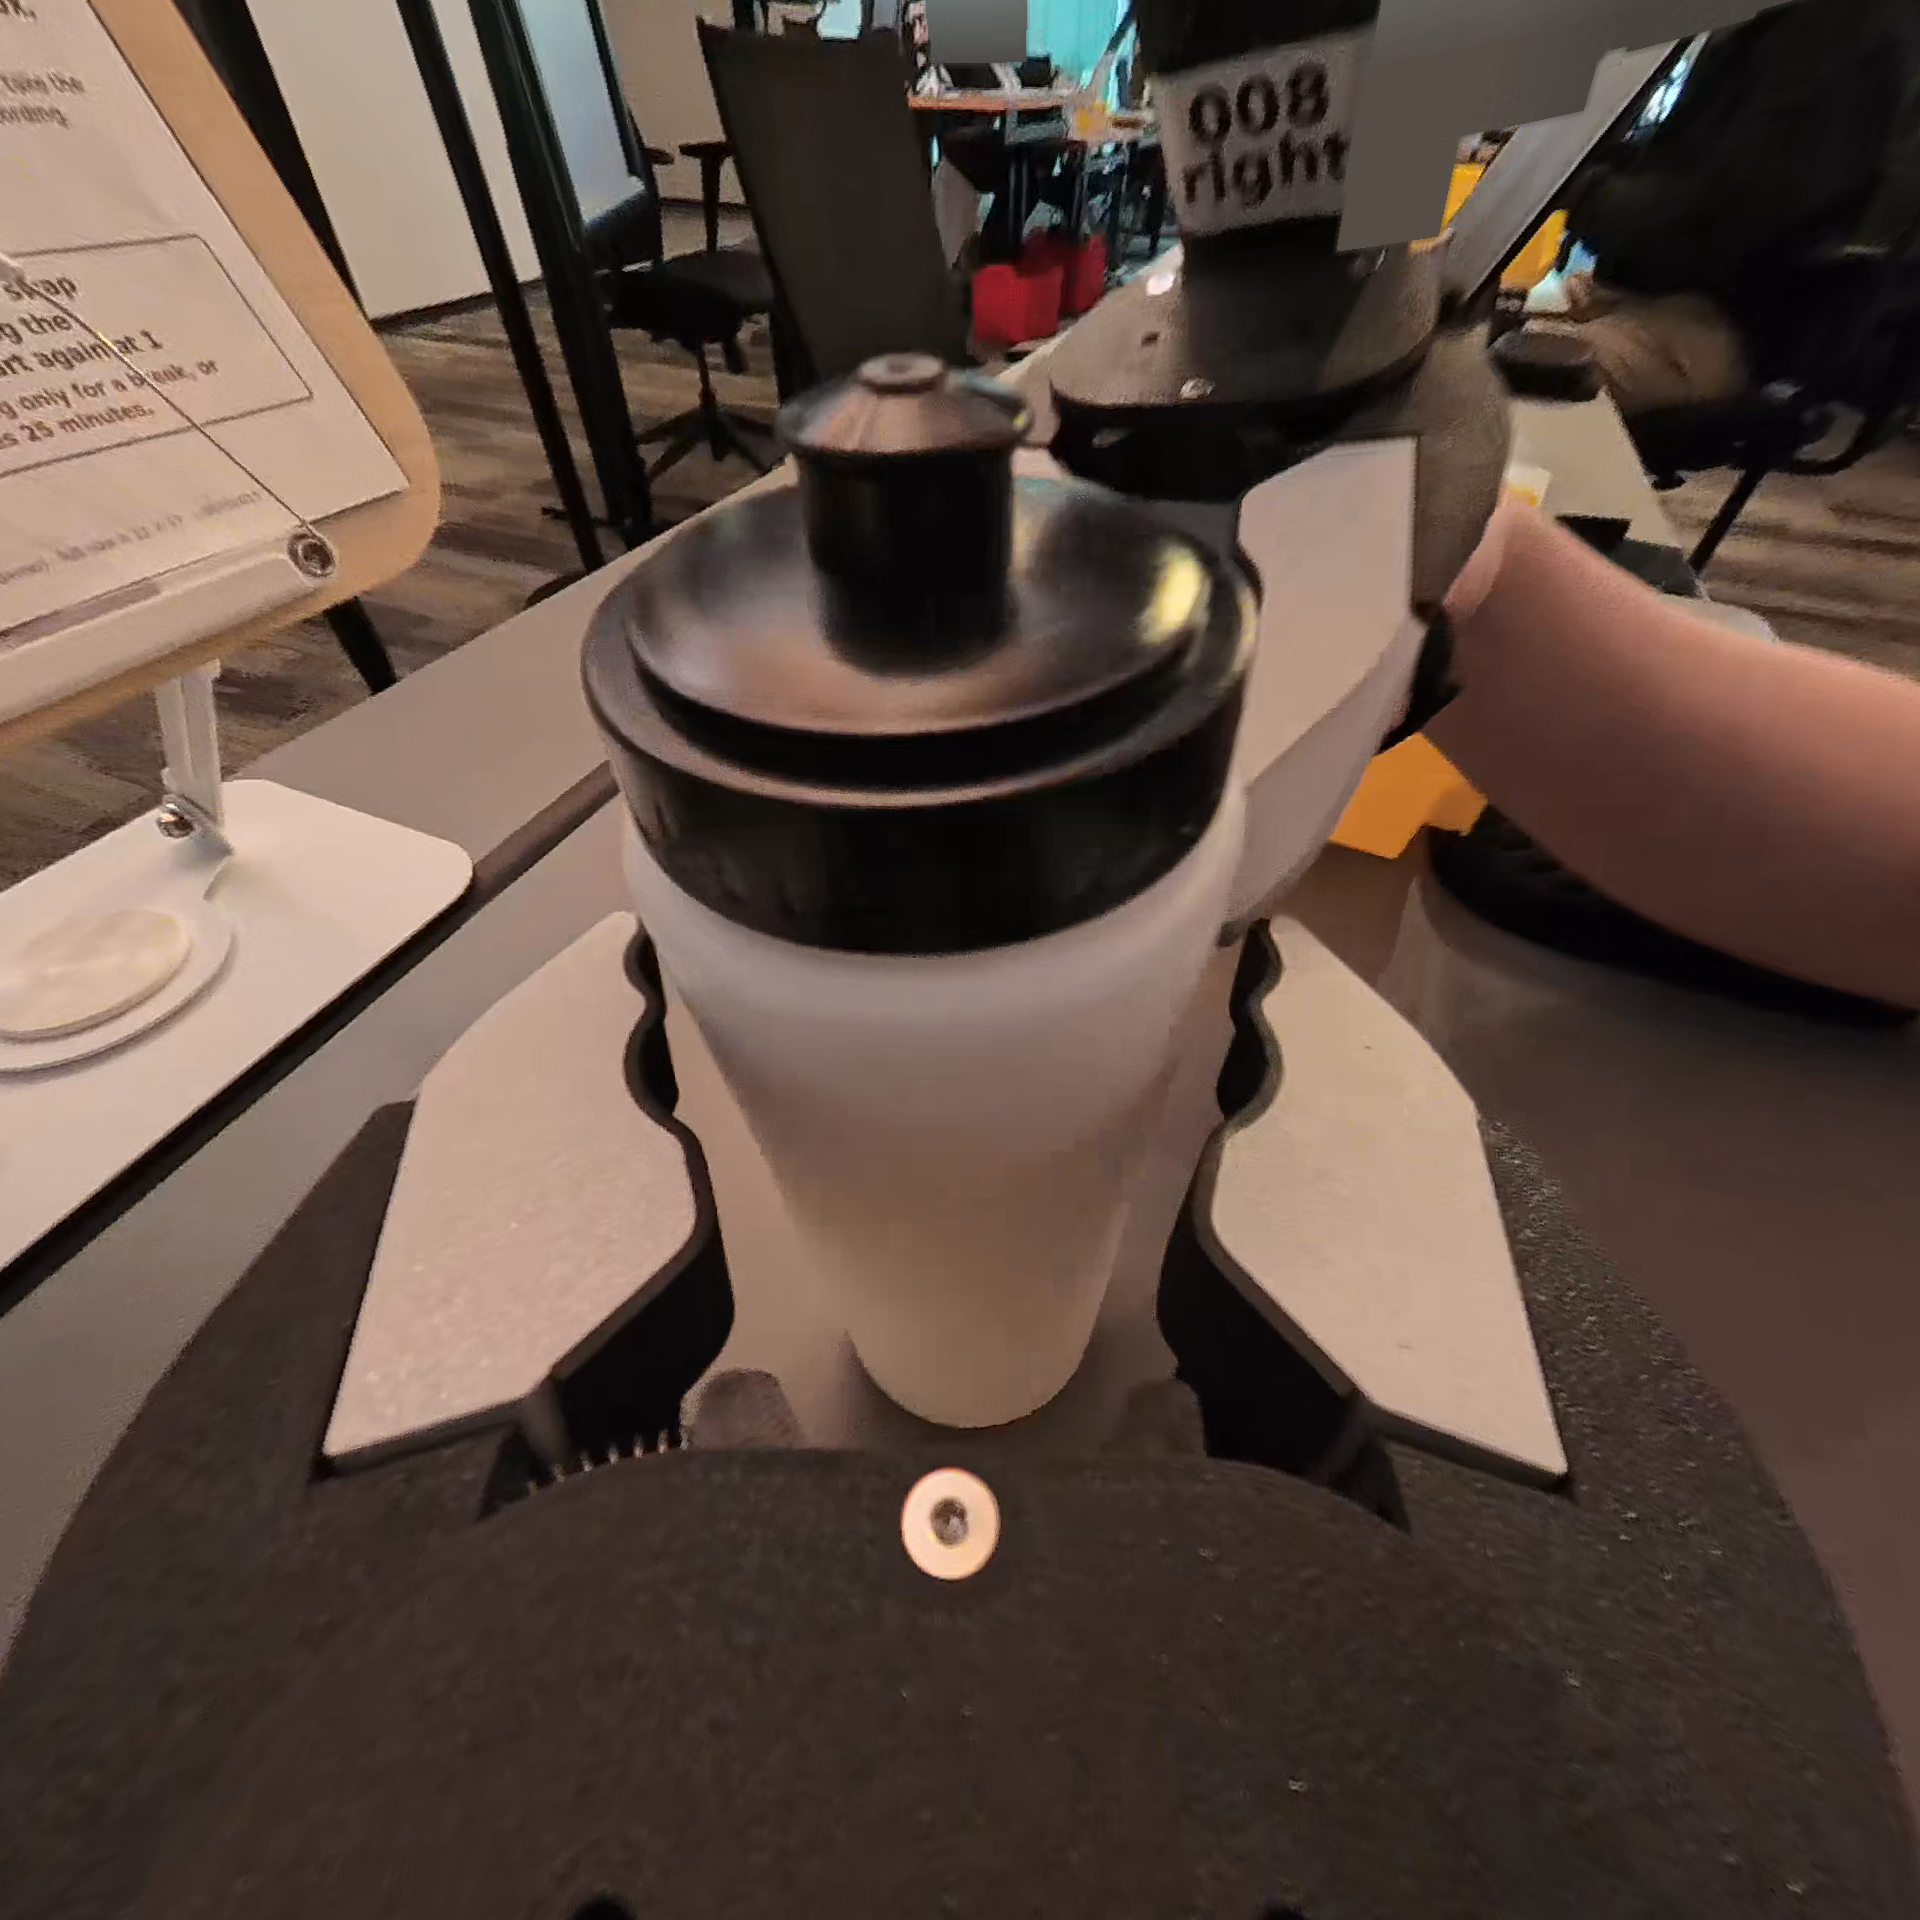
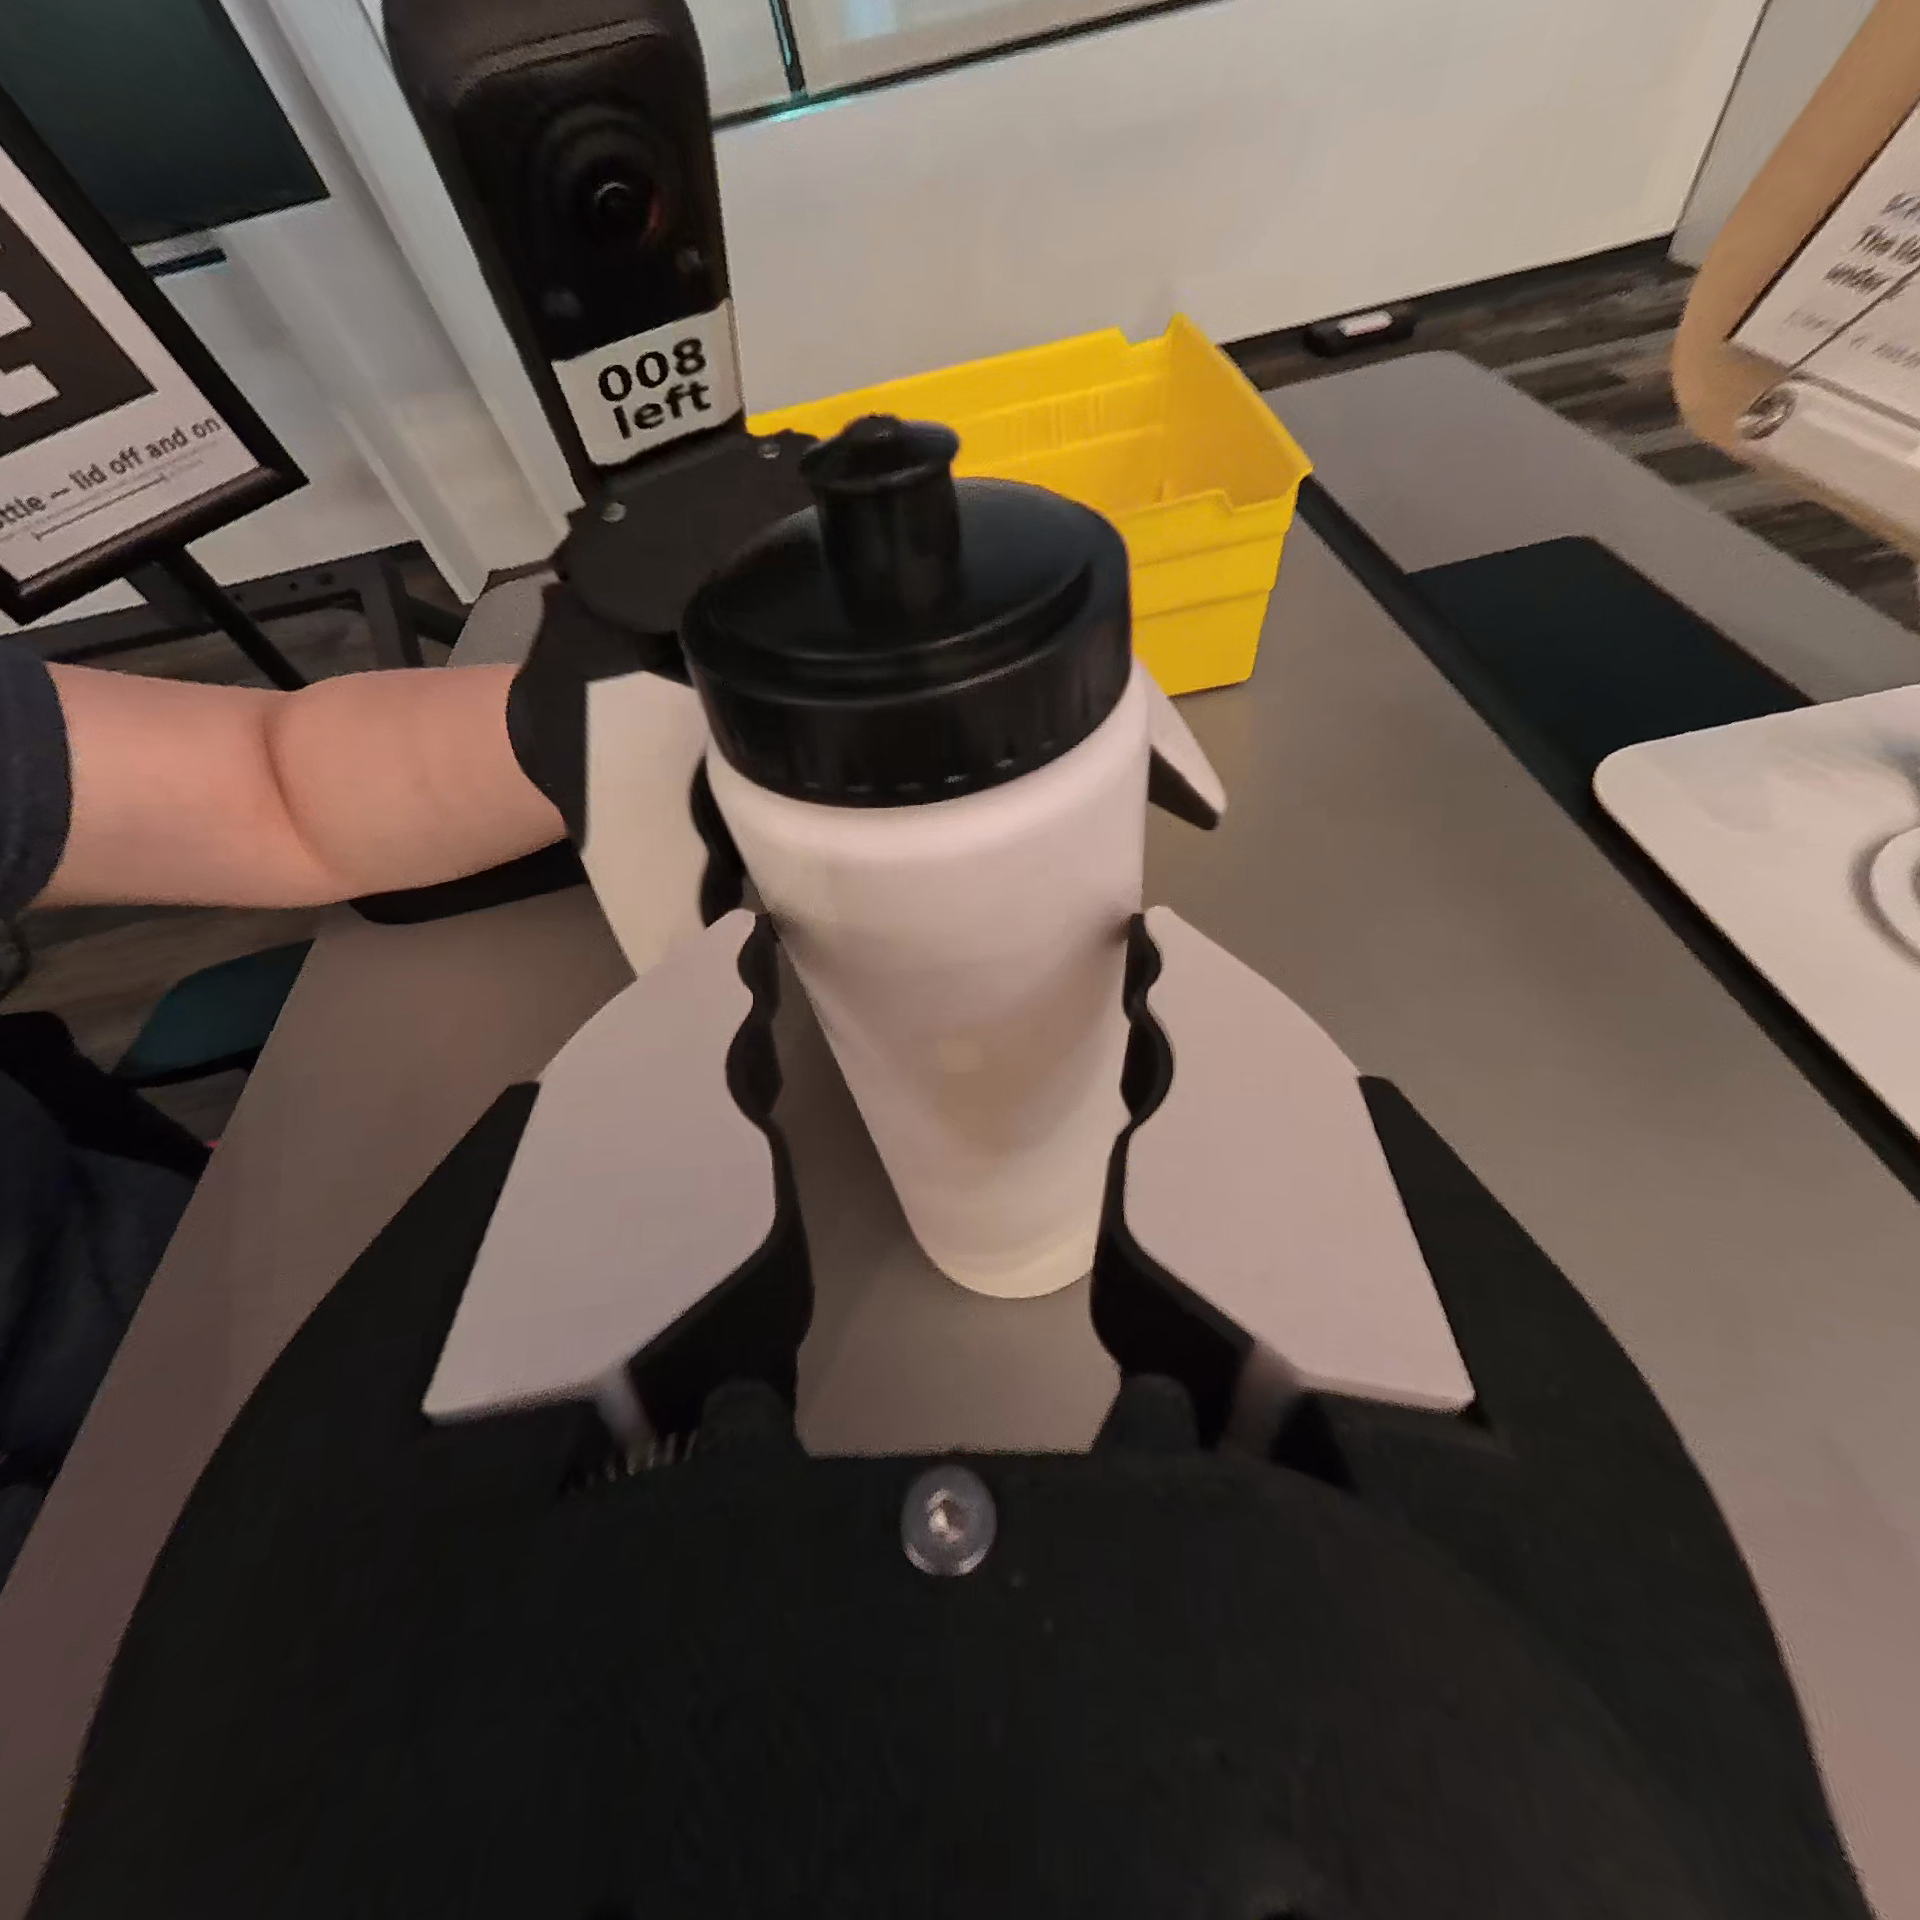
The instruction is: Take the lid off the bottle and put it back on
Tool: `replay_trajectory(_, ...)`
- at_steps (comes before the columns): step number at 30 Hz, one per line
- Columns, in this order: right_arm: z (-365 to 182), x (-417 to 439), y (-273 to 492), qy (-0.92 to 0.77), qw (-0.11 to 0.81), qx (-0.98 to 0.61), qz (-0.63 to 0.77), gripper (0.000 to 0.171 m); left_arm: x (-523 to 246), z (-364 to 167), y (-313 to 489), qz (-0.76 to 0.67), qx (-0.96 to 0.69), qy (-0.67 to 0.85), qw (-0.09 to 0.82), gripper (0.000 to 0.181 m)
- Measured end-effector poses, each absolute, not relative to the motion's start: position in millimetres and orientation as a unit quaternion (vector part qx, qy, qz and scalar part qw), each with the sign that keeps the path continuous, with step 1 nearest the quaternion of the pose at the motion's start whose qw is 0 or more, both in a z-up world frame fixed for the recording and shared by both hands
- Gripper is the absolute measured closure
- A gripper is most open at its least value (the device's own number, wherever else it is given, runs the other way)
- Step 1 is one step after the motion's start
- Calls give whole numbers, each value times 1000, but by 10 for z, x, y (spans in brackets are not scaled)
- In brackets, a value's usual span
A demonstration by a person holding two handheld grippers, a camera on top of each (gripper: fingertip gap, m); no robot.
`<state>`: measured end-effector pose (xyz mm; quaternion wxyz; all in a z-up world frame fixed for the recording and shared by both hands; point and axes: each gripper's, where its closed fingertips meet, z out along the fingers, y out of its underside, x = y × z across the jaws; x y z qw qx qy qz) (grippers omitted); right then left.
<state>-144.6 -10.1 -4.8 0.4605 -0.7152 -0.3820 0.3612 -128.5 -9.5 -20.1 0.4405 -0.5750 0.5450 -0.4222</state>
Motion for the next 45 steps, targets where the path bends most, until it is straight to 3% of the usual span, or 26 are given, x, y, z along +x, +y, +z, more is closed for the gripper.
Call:
replay_trajectory(7,37,-1383,-112,-364,447,-746,336,100,-1165,-311,-91,-432,-575,525,455,84)
replay_trajectory(11,171,-1357,-135,-346,455,-749,336,96,-1127,-349,-53,-413,-576,523,474,75)
replay_trajectory(16,159,-1390,-140,-346,448,-756,327,104,-1104,-383,-62,-414,-572,523,478,81)
replay_trajectory(32,165,-1353,-149,-336,436,-773,316,105,-1072,-366,-48,-421,-565,505,498,81)
replay_trajectory(39,454,-1340,8,-311,554,-737,228,81,-1073,-365,-23,-410,-576,491,509,81)
replay_trajectory(42,441,-1478,19,-319,576,-717,228,82,-1082,-370,1,-400,-586,486,511,81)
replay_trajectory(45,435,-1533,18,-311,588,-703,251,100,-1088,-374,23,-394,-592,482,512,81)
